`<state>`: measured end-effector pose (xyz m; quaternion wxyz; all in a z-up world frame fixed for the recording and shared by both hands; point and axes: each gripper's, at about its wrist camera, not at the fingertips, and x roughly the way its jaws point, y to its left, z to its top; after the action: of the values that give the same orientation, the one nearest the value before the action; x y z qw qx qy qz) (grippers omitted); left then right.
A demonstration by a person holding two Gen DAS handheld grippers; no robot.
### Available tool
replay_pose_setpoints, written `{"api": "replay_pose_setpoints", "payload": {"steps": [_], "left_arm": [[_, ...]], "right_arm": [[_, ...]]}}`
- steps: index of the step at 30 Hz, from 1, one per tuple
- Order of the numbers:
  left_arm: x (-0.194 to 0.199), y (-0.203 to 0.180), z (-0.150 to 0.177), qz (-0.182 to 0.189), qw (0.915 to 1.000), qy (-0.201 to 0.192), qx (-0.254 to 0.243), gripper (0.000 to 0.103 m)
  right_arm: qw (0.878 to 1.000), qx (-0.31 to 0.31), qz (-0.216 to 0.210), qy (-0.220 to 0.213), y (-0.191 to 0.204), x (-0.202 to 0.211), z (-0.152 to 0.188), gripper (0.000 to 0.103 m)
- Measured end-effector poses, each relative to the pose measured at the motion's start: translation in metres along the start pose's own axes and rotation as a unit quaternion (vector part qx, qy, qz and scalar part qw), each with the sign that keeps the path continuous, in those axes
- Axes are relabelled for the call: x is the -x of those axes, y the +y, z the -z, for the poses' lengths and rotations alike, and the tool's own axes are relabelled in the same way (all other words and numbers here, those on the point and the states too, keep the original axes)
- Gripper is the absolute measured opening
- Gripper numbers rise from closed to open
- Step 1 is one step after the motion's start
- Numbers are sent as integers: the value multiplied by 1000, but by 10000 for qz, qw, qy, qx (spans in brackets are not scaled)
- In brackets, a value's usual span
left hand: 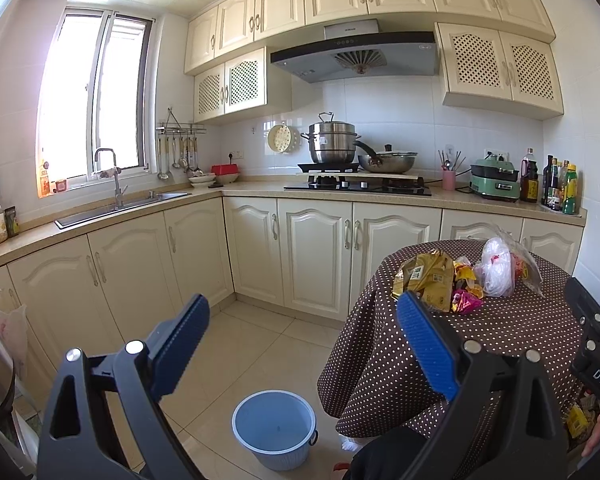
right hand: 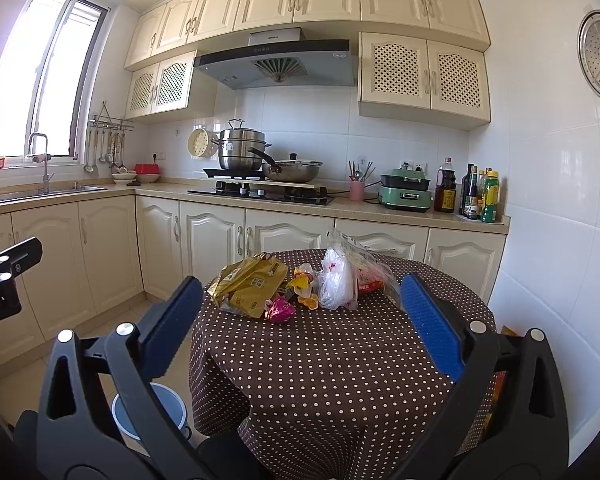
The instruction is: Collect trash
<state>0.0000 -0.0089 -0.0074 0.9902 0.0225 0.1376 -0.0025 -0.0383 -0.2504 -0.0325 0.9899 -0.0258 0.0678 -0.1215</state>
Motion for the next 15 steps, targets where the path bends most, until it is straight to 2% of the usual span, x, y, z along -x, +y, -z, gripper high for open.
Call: {"api": "replay_pose_setpoints", "payload": {"steps": [15], "left_arm": [[0,0,-1,-3,10000,2,2,93]], "right_arm": [[10000,-1,-14,31,4,-2,5,97]]}}
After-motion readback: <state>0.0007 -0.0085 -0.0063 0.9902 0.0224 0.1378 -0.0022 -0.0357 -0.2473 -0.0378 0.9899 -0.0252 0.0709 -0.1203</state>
